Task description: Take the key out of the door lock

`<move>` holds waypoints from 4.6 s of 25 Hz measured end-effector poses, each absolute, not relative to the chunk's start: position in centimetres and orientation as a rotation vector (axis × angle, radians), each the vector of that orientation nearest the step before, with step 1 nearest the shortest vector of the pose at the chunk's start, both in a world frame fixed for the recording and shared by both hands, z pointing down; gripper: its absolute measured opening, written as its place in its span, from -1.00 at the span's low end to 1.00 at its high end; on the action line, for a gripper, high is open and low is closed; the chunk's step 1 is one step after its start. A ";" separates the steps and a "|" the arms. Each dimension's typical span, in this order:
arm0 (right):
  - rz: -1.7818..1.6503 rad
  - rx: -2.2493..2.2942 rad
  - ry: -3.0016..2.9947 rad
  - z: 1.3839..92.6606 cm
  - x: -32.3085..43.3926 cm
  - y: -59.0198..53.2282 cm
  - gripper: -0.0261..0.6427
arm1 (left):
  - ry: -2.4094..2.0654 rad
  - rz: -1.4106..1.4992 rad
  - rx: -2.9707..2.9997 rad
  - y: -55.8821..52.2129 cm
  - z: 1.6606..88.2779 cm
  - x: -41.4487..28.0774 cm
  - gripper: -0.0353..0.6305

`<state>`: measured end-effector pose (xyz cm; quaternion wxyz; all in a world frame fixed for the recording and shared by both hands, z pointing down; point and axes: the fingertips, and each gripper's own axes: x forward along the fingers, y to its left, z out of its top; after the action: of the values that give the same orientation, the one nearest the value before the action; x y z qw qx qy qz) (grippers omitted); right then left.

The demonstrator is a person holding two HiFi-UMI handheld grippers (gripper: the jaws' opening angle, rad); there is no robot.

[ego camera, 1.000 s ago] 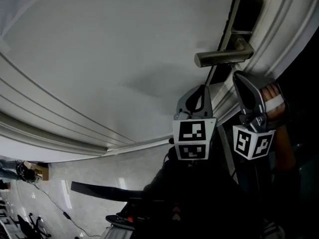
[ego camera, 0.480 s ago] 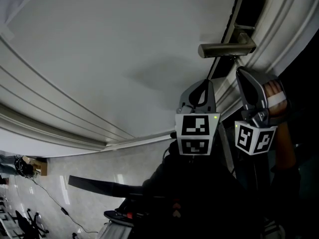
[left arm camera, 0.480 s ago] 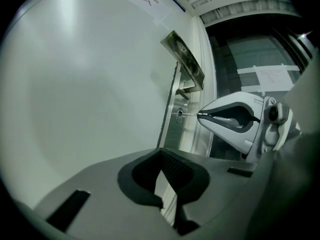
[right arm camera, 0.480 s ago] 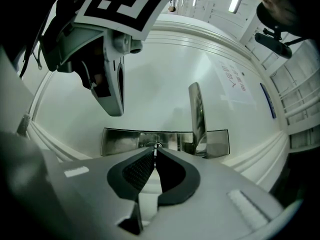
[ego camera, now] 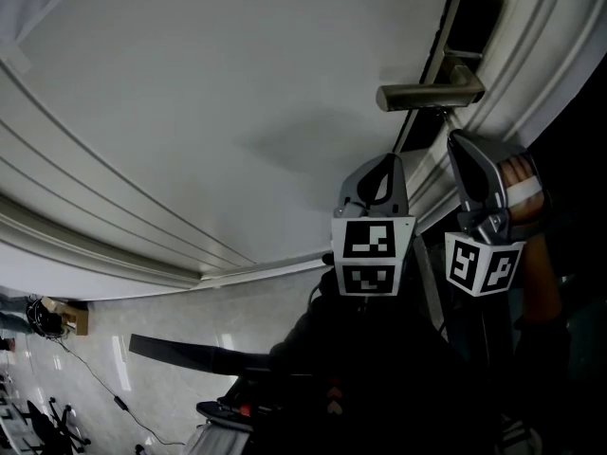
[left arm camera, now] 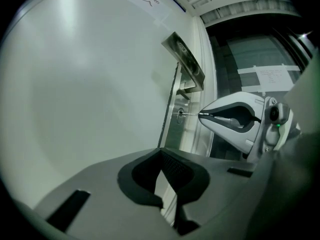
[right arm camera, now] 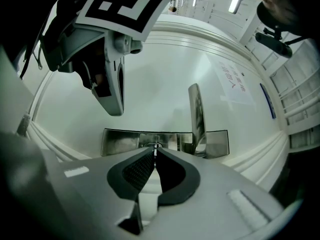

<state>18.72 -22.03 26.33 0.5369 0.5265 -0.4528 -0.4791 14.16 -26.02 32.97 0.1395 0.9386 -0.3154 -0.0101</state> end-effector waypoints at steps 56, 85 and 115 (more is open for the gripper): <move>-1.146 1.254 -1.072 26.4 18.6 -21.5 -0.89 | -0.913 -0.052 2.681 -26.3 33.3 13.8 -0.89; -1.072 1.415 -1.153 26.4 19.4 -19.7 -0.89 | -0.921 -0.039 2.697 -26.4 33.2 13.5 -0.89; -0.237 2.145 -2.057 28.8 23.1 -16.3 -0.89 | -0.876 0.075 2.779 -23.8 33.6 15.5 -0.89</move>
<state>23.09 -16.35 28.76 0.0802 0.7172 -0.6877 -0.0792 15.54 -23.85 33.56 0.1131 0.9474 -0.2985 0.0254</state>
